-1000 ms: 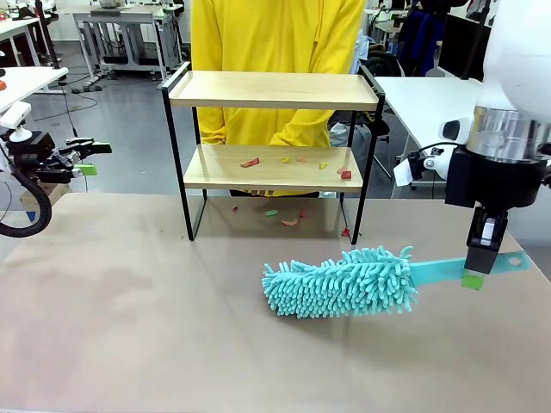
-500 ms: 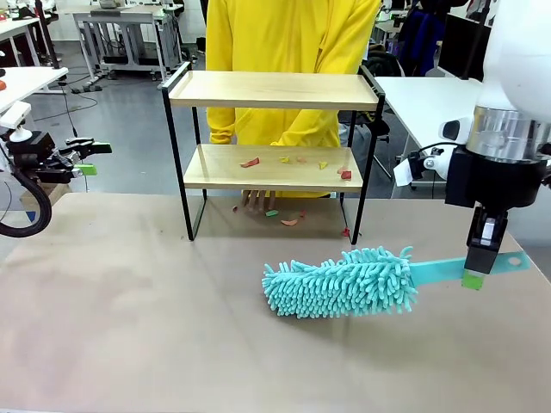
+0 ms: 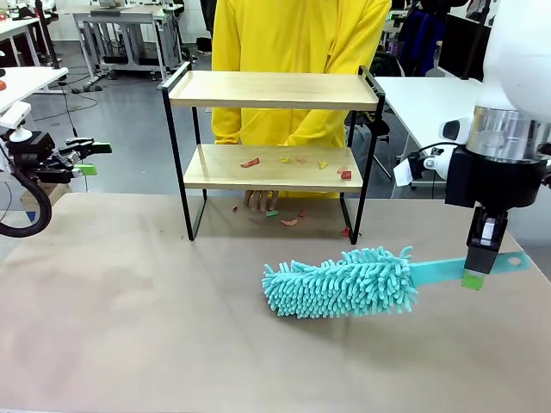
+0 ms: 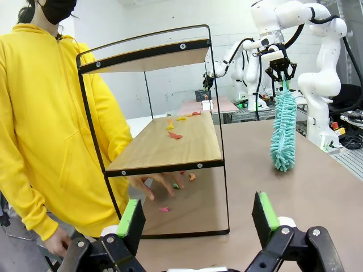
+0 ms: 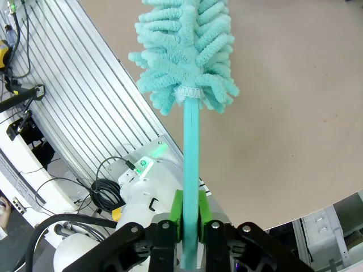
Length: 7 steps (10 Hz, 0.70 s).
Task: Clean the shelf.
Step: Clean the specific section of the Shelf indicated by the human with the Duster.
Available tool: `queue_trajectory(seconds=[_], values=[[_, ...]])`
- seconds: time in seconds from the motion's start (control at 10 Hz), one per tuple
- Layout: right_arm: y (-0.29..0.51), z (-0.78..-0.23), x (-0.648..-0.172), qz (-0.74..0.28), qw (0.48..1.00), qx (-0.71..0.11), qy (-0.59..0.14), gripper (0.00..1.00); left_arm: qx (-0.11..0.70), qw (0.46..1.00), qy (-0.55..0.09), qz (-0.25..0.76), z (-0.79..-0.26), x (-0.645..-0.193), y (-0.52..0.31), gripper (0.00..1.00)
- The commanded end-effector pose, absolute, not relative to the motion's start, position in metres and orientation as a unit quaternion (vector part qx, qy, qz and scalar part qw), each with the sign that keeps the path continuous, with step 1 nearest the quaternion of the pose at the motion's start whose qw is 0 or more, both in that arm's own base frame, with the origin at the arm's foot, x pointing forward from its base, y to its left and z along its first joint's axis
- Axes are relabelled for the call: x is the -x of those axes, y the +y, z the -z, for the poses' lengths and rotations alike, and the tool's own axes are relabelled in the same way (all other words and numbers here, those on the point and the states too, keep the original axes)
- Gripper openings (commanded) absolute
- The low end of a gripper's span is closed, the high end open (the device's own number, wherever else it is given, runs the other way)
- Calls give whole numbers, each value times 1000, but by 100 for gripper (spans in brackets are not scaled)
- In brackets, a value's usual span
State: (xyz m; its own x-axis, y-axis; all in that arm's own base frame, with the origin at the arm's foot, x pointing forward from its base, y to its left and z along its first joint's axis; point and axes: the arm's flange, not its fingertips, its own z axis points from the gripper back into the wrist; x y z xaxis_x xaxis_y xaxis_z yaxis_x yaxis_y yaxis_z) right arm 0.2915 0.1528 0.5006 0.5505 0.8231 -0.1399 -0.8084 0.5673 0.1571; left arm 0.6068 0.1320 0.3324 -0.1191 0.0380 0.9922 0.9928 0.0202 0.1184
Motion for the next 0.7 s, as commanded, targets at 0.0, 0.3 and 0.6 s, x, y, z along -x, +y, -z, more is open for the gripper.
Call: queue_trajectory(seconds=[0.0,0.3,0.6], values=[[152,-502,-291,-464,880,-50,94,13,474,457,-547,518,-335,-605,131,100],[152,-502,-291,-464,880,-50,94,13,474,457,-547,518,-335,-605,131,100],[152,-502,-291,-464,880,-50,94,13,474,457,-547,518,-335,-605,131,100]])
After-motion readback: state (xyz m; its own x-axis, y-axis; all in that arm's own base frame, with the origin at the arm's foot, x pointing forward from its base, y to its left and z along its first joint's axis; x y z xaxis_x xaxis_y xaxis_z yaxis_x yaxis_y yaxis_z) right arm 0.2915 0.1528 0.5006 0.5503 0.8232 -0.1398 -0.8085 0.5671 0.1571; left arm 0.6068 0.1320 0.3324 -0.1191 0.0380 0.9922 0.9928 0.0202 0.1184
